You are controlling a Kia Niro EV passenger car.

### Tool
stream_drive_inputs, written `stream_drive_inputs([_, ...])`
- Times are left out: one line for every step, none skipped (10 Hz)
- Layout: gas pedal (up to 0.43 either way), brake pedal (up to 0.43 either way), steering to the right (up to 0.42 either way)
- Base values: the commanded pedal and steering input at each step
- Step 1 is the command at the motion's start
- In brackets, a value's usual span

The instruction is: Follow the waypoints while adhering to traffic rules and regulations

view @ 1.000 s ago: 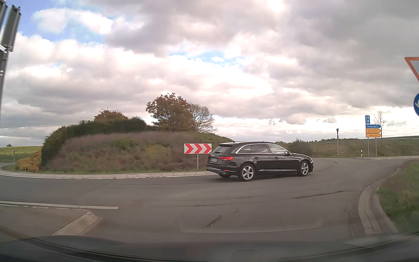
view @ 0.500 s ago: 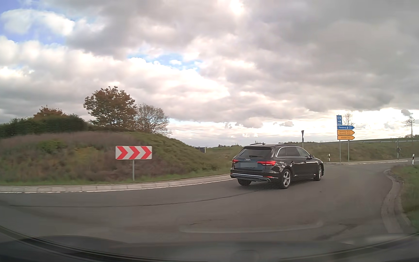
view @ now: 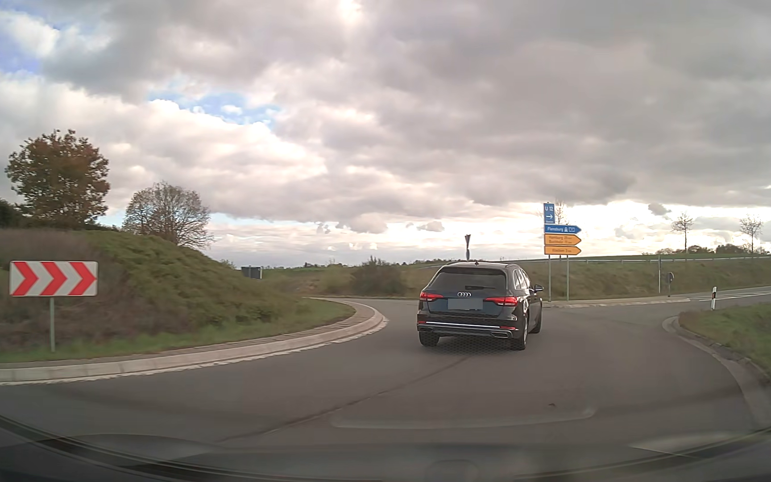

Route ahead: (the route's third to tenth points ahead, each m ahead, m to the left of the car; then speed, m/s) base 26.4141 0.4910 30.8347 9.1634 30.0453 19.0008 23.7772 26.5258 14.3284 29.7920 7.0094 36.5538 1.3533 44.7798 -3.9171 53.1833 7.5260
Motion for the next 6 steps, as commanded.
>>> stream_drive_inputs([0.028, 0.000, 0.202])
stream_drive_inputs([0.028, 0.006, 0.179])
stream_drive_inputs([0.028, 0.000, 0.155])
stream_drive_inputs([0.028, 0.000, 0.125])
stream_drive_inputs([0.028, 0.006, 0.101])
stream_drive_inputs([0.028, 0.000, 0.072])
